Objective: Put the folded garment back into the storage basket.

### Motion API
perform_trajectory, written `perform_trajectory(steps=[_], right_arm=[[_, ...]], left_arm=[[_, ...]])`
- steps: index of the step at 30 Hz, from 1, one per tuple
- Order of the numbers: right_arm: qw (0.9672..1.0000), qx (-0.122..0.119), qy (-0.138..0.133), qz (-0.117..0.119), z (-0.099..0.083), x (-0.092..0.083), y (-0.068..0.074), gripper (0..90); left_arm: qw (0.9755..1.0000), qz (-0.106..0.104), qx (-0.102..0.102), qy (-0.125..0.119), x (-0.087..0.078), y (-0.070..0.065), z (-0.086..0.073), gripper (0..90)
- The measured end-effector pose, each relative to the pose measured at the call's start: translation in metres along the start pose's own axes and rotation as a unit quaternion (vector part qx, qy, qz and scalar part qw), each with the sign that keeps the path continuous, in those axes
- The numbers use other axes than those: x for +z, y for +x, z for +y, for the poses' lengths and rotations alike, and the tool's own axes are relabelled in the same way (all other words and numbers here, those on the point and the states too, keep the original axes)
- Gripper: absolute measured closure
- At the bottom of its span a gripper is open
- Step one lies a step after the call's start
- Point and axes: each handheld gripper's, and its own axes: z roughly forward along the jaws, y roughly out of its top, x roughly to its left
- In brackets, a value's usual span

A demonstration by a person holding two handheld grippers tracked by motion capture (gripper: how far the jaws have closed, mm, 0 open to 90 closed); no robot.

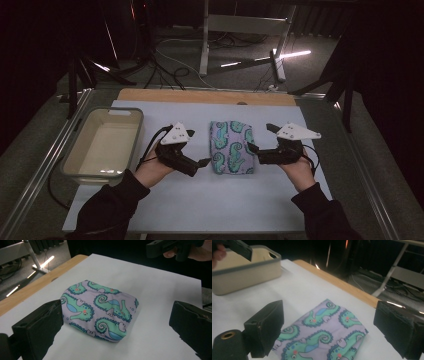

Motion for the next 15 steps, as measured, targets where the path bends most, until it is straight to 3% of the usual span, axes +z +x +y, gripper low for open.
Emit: perform_trajectory(steps=[5, 12, 15], right_arm=[[0.9999, 0.007, 0.007, 0.003, -0.004, 0.009, -0.002, 9.4], [0.9994, 0.027, 0.021, -0.005, -0.015, 0.029, -0.007, 9.4], [0.999, 0.036, 0.027, -0.008, -0.02, 0.035, -0.01, 9.4]], left_arm=[[0.9999, 0.001, -0.001, 0.012, 0.01, 0.004, 0.0, 0.0], [0.9993, 0.002, -0.03, 0.025, 0.03, 0.015, -0.005, 0.0], [0.999, 0.006, -0.031, 0.033, 0.038, 0.018, -0.007, 0.0]])
